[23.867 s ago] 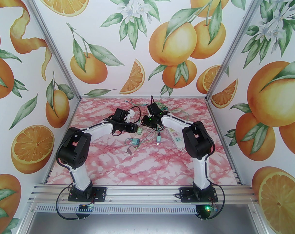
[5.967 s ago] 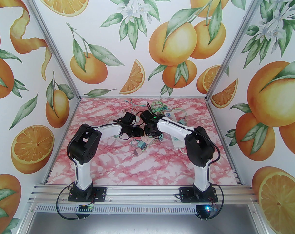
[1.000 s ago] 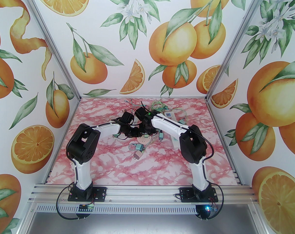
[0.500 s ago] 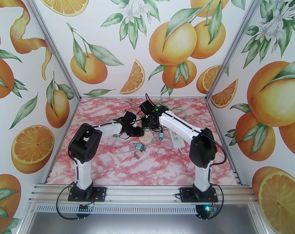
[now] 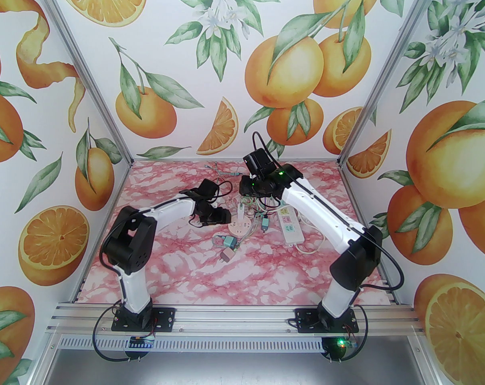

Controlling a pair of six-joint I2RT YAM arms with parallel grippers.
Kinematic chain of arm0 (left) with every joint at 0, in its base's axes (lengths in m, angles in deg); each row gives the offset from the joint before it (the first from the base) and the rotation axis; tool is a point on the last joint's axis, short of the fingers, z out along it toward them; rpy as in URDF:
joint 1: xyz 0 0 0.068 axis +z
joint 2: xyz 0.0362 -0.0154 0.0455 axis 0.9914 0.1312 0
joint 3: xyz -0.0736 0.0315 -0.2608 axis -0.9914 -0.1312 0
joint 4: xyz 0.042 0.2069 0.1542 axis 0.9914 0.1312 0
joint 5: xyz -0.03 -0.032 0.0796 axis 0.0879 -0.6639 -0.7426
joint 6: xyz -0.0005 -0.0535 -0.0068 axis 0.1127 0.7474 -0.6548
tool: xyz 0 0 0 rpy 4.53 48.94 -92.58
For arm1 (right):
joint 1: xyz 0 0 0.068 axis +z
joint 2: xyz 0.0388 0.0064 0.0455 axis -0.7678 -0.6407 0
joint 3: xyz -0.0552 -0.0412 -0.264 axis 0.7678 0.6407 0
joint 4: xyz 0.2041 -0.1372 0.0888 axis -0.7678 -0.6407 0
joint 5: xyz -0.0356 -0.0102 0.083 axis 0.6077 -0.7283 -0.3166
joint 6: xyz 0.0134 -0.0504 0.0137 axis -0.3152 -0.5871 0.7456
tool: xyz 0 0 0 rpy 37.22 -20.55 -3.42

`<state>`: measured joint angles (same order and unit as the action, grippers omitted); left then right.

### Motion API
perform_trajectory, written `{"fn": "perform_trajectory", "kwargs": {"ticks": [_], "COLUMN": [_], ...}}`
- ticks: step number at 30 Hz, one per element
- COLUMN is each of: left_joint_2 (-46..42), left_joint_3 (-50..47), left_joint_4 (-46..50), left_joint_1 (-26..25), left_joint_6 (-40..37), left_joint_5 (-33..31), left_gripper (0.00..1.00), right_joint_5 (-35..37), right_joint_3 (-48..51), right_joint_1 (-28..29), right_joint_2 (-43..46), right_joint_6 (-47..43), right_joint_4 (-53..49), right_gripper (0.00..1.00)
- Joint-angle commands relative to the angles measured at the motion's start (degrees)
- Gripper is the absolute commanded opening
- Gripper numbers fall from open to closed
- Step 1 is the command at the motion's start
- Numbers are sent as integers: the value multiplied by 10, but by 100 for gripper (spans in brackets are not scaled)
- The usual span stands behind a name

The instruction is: Pull the plug off the socket

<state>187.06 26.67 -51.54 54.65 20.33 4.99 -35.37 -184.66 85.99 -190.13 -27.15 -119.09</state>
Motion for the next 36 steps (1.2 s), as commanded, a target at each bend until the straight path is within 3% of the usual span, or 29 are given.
{"fn": "perform_trajectory", "kwargs": {"ticks": [1,8,11,16,21,36], "left_joint_2": [-63,-140,-174,-234,-281,-335], "left_joint_3": [19,2,-8,-23,-42,-99], "left_joint_4": [16,31,40,58,75,94], "left_joint_1": [23,83,126,196,249,282], "left_joint_6": [6,5,2,-10,-19,-27], "left_joint_5": [-14,-38,-47,-64,-62,-54], "left_gripper": [73,80,83,99,100,100], "right_joint_5": [-26,-41,-48,-67,-78,-166], "right_joint_3": [4,23,10,-41,-108,-146], "right_joint_1": [6,62,94,137,170,211], "right_joint_2": [21,-5,-45,-132,-225,-387], "right_joint_6": [9,52,72,98,116,180], "right_joint_4": [28,80,99,120,133,229], "right_gripper": [23,25,26,26,26,33]}}
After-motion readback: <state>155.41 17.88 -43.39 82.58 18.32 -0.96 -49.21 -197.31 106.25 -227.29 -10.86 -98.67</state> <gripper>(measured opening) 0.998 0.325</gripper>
